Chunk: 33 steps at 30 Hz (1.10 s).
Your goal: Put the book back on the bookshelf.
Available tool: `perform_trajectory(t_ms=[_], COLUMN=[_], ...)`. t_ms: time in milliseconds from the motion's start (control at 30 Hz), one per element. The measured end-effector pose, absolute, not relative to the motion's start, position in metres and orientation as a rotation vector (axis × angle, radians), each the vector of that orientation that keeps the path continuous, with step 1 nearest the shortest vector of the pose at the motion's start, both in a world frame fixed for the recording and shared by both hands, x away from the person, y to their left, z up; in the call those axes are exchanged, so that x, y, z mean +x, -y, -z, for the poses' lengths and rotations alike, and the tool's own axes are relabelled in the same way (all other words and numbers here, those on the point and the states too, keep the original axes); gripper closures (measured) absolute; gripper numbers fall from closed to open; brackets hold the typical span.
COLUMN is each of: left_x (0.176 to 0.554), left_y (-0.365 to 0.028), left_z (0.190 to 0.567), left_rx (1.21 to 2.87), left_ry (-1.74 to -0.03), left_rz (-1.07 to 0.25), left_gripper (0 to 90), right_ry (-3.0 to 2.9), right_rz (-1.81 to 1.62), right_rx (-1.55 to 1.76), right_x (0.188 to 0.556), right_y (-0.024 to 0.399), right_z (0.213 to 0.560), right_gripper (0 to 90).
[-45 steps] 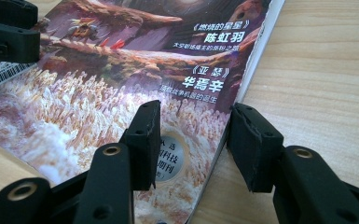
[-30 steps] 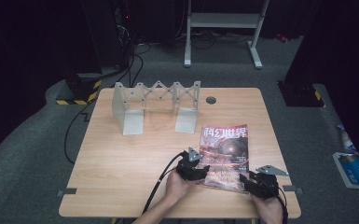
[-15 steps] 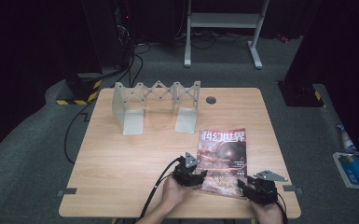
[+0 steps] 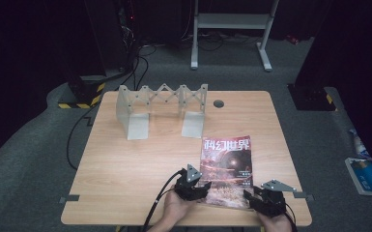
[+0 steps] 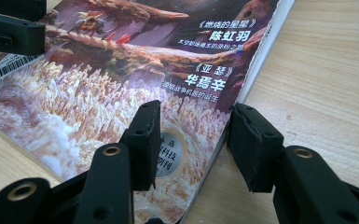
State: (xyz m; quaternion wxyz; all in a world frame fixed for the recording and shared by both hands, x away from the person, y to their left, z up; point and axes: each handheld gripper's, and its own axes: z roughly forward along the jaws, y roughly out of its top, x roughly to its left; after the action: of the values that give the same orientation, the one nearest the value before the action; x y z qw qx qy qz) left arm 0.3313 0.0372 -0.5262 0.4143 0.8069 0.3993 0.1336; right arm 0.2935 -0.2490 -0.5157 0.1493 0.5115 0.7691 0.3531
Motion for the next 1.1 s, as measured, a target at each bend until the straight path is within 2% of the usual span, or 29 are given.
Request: perform_trajectory(t_ms=[1100], left_x=[0.305], left_y=[-0.082], left_z=[0.530], left_rx=[1.964], left_ry=[-1.079], left_rz=[-0.389], left_gripper=[44.2], right_ry=[-2.304], right_rz=[-1.045], right_rx=[1.369], right_x=[0.295], right_y=[0.211], right_z=[0.516], right_gripper=[54.5])
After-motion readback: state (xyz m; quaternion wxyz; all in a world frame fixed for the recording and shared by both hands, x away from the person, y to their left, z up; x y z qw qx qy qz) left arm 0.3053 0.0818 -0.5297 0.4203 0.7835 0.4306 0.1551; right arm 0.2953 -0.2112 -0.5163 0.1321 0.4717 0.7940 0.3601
